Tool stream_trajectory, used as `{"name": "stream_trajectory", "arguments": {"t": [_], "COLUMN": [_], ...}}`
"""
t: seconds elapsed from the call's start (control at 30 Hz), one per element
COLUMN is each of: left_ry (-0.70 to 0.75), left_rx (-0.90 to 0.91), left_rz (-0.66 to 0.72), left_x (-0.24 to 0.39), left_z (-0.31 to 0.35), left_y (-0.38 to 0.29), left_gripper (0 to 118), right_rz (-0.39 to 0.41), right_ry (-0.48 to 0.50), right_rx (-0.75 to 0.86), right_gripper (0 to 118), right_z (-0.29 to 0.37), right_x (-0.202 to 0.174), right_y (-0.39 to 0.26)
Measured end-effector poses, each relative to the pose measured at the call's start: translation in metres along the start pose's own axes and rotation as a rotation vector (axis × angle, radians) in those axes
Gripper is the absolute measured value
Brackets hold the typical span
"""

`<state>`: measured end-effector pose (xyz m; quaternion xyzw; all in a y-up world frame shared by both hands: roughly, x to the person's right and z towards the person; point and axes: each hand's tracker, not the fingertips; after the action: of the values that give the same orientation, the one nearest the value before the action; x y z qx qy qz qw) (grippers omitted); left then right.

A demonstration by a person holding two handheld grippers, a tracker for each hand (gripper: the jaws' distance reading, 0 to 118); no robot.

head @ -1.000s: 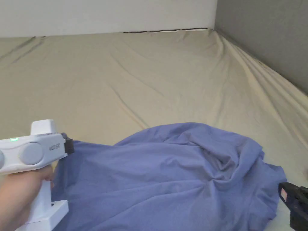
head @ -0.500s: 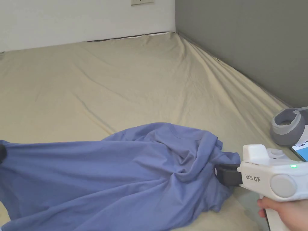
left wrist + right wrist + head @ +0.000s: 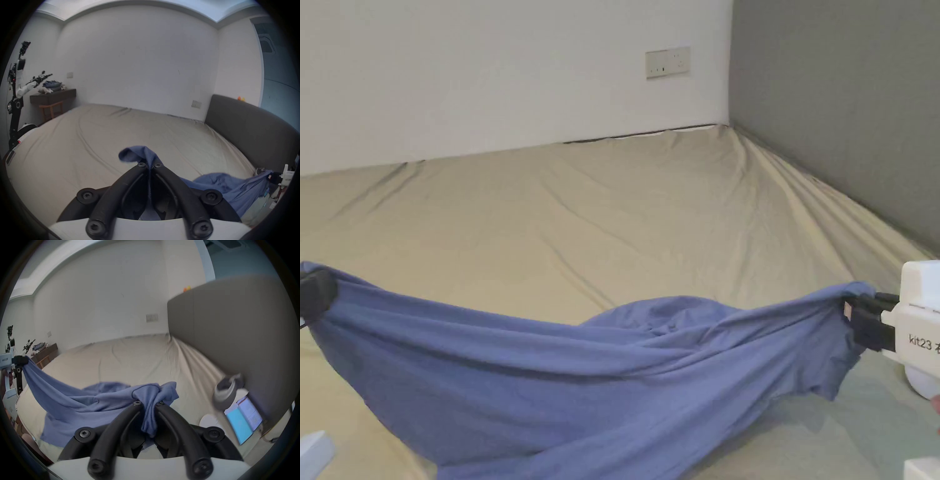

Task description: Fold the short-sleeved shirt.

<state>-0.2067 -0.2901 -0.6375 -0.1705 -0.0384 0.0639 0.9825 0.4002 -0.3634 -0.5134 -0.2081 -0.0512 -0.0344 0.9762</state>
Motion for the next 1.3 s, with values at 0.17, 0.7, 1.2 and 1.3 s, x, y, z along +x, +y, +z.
{"name": "stream_trajectory", "arguments": {"t": [0.17,0.7,1.2,1.3], "left_ry": [0.064,0.195,0.301,0.315], "left_rx": [0.112,0.252,0.314,0.332], "left_rz": [0.025,0.008,-0.001,-0.03], "left_x": [-0.031,-0.062,-0.058,-0.052], "left_z": [0.057,0.073,-0.1,-0.134], "left_y": [0.054,0.195,0.286,0.286], "left_gripper": [0,0,0,0], "right_rz": [0.055,0.211,0.223,0.221], "right_ry": [-0.03,-0.082,-0.158,-0.192], "right_rx": [0.133,0.342,0.448,0.458], "right_gripper": [7,7,7,7], "right_z": [0.051,0.048,-0.114,-0.15], "right_x": [-0.01,-0.064,-0.105,-0.108], "right_y": [0.077,0.267,0.394,0.4]}}
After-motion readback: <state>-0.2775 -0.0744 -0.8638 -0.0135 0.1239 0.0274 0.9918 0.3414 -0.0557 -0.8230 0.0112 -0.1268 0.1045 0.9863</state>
